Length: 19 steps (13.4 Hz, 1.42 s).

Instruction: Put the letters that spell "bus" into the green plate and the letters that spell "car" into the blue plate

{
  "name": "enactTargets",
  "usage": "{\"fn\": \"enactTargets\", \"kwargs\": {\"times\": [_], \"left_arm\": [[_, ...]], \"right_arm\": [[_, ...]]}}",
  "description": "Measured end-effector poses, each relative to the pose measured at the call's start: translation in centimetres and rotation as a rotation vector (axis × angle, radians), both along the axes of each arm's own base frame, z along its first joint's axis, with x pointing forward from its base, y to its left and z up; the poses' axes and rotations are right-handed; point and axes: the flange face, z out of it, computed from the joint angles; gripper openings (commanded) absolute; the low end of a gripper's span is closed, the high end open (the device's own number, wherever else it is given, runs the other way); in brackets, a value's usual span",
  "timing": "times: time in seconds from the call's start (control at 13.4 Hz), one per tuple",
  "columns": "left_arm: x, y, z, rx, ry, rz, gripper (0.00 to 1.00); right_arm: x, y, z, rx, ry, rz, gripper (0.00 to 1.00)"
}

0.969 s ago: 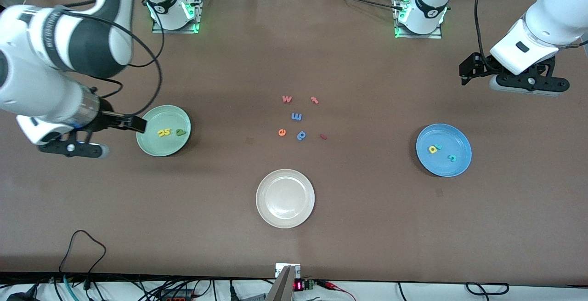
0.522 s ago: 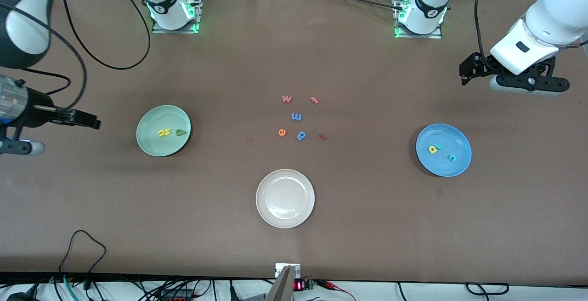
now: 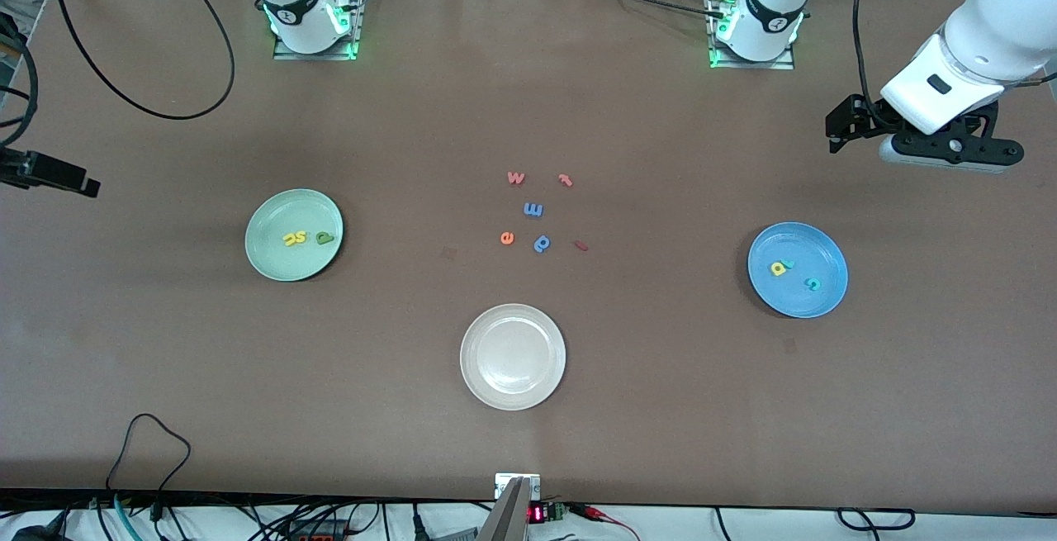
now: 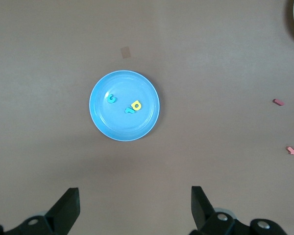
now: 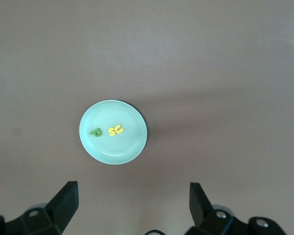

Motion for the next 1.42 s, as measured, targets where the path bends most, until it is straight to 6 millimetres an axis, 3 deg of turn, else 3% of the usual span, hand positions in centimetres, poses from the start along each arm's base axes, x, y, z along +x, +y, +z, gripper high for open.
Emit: {"fn": "enactTargets", "kwargs": {"times": [0.45,0.75,0.97,1.42], "left_arm": [[0.0,0.0,0.0,0.000,0.000,0.000,1.00],[0.0,0.0,0.0,0.000,0.000,0.000,1.00],[0.0,0.0,0.0,0.000,0.000,0.000,1.00],[0.0,0.0,0.0,0.000,0.000,0.000,1.00]], "right_arm": [[-1.4,0.8,-2.5,-0.007,-0.064,0.018,1.00],[-2.4,0.4,-1.7,-0.003,-0.072,0.029,1.00],[-2.9,1.4,-1.4,0.001,-0.063,0.046,1.00],[-5.1,1.6,-2.6,0.006,-0.042,0.047,1.00]]}}
